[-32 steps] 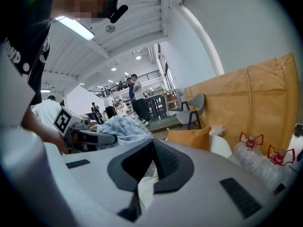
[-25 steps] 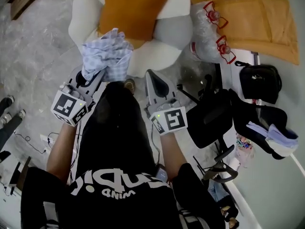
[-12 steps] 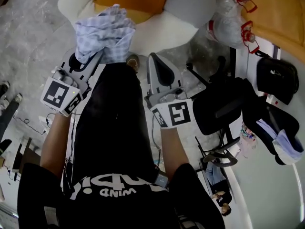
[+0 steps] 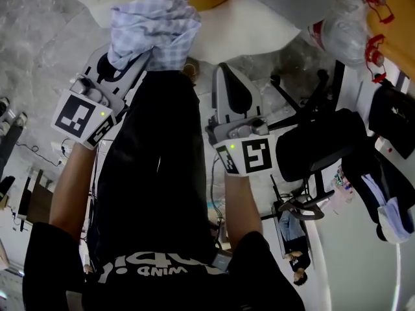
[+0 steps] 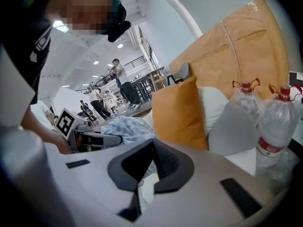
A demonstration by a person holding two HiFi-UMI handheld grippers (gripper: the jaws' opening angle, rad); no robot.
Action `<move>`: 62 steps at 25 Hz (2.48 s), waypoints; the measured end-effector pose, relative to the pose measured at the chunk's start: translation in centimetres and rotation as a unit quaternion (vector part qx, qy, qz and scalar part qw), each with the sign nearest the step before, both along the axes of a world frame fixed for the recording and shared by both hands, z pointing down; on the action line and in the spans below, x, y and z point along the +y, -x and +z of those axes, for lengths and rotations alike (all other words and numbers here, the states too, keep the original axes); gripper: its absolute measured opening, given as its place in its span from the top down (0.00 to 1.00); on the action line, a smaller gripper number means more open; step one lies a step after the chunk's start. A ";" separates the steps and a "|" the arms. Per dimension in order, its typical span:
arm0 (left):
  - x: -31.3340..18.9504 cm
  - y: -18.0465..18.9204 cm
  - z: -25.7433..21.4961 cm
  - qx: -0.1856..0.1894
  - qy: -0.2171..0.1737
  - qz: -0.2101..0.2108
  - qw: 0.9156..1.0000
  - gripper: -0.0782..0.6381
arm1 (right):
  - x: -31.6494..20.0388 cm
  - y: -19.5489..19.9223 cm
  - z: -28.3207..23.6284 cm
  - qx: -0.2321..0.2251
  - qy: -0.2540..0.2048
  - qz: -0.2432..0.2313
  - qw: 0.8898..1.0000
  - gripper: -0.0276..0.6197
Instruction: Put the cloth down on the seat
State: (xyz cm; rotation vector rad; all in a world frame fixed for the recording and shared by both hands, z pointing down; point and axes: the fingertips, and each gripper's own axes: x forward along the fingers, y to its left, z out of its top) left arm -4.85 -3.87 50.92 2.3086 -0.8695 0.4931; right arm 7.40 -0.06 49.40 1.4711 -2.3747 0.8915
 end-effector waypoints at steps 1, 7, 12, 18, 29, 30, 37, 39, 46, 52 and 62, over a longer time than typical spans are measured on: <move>0.0 -0.2 1.3 -0.001 0.005 0.000 1.000 0.76 | 0.0 -0.2 1.1 0.000 0.004 0.001 1.000 0.93; 0.8 0.4 6.4 -0.006 0.019 0.010 1.000 0.76 | 0.5 0.5 5.4 0.001 0.015 0.003 1.000 0.93; 1.0 0.0 9.9 0.005 0.029 0.020 0.999 0.76 | 0.2 1.0 7.6 0.000 0.015 0.006 1.000 0.93; -0.1 -2.7 15.6 0.012 0.047 0.033 0.998 0.76 | -0.8 -0.3 11.3 -0.004 0.023 0.013 1.000 0.93; -1.2 -3.2 22.9 -0.006 0.046 0.049 0.998 0.75 | -0.8 -0.5 13.9 0.001 0.041 0.012 0.999 0.93; -1.2 -3.1 23.3 -0.010 0.048 0.047 0.998 0.75 | -0.7 -0.4 13.9 0.000 0.042 0.012 0.999 0.93; -2.1 -1.6 25.6 -0.047 0.061 0.038 0.996 0.72 | -0.2 0.5 13.5 -0.004 0.046 0.012 0.999 0.93; -2.2 -1.3 25.8 -0.059 0.061 0.038 0.996 0.69 | -0.1 0.6 13.5 -0.004 0.046 0.010 0.999 0.93; -2.0 0.6 26.4 -0.096 0.072 0.017 0.993 0.53 | 0.1 0.9 13.2 -0.005 0.046 0.004 0.999 0.93; -2.4 1.7 27.0 -0.124 0.076 -0.011 0.989 0.43 | 0.2 0.8 13.3 -0.008 0.047 0.000 0.999 0.93; -3.1 3.5 27.7 -0.203 0.034 -0.052 0.977 0.14 | 0.5 0.3 13.8 -0.009 0.050 -0.005 0.999 0.93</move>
